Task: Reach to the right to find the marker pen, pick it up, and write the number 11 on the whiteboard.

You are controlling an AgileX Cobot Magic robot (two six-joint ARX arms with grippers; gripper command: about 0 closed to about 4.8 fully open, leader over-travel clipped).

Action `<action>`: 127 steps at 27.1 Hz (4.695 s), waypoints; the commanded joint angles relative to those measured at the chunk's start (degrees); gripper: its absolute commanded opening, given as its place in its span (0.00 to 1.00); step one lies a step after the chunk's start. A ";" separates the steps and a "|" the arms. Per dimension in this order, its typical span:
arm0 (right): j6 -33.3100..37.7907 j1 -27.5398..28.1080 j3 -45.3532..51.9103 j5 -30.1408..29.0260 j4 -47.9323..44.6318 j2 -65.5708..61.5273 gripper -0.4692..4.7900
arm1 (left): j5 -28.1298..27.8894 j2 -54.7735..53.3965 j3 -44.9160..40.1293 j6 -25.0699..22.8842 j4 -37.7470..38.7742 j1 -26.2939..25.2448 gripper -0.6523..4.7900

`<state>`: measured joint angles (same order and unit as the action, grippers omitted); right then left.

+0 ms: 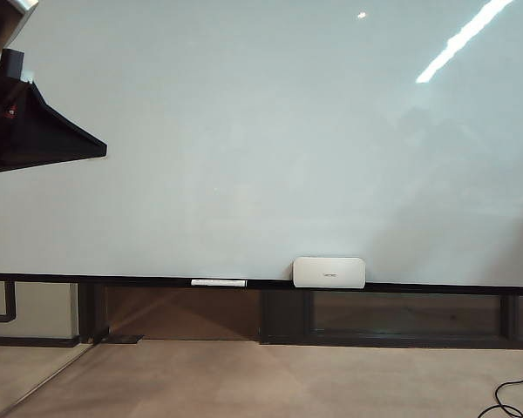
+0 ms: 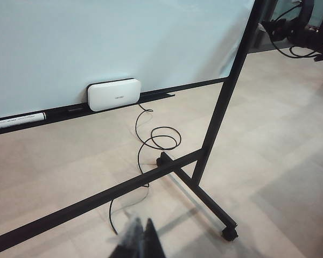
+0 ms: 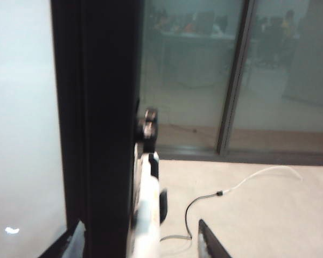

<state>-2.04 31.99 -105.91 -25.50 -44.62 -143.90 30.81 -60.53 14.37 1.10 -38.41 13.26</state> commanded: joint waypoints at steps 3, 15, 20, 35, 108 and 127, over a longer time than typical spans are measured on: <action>-0.09 -0.04 -1.64 0.04 0.61 -1.27 0.59 | 0.02 0.09 0.26 0.44 -1.05 -0.02 0.11; -2.71 -0.02 -1.64 -0.55 -0.59 -1.42 0.59 | 0.00 0.09 0.28 0.83 -1.09 -0.02 0.11; -2.43 0.02 -1.62 -0.57 -2.64 -2.86 0.59 | -0.02 0.09 0.28 0.83 -1.09 -0.02 0.11; -2.27 0.22 -1.68 0.09 -6.56 -4.11 0.58 | 0.00 0.09 0.31 1.07 -1.09 -0.02 0.11; -1.40 -0.33 -5.81 1.40 -3.54 -6.29 0.28 | 0.07 0.11 0.31 1.31 -1.14 -0.02 0.11; -0.61 -0.22 -7.48 5.05 -1.81 -7.39 0.09 | 1.38 0.11 0.33 1.38 -1.05 -0.02 0.11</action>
<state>-3.33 31.31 -113.25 -22.85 -47.11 -151.92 31.27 -60.53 14.37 2.39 -38.74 13.23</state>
